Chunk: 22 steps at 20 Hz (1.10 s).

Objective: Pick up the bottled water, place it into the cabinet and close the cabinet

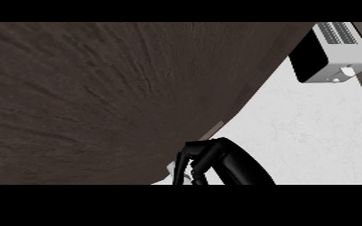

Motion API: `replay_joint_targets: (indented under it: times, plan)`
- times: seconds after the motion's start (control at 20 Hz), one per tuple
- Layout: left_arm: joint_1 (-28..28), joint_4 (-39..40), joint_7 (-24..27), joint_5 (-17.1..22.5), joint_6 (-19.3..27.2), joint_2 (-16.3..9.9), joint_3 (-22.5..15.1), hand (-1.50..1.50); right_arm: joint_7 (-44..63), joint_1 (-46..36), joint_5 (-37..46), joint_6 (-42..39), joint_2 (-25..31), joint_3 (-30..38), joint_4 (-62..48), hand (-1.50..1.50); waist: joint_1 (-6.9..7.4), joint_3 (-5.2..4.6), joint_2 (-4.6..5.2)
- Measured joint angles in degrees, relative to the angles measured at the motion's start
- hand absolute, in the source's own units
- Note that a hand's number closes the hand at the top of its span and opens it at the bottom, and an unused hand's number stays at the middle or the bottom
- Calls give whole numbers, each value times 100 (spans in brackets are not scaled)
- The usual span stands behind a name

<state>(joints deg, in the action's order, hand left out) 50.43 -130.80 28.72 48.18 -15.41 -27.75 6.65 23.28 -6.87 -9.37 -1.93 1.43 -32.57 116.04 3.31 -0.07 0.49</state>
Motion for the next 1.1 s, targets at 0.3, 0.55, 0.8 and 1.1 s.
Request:
replay_joint_targets:
  times: [0.3,0.55,0.8,1.1]
  plan:
    - [417,37,10,461,-600,36,536,-150,-48,-1326,-996,376,-96,706,-920,150,-58,3,-25]
    - [674,127,-29,737,-1063,144,946,-150,-109,-2294,-1550,10,-78,1610,-1919,150,-104,6,-39]
    - [823,128,-193,1140,-1334,203,1423,-150,-260,-2932,-1807,-474,43,2178,-2837,150,-155,9,-46]
    - [844,186,-436,1446,-1562,277,1762,-150,-490,-3390,-1914,-1149,115,2372,-3659,150,-221,57,-127]
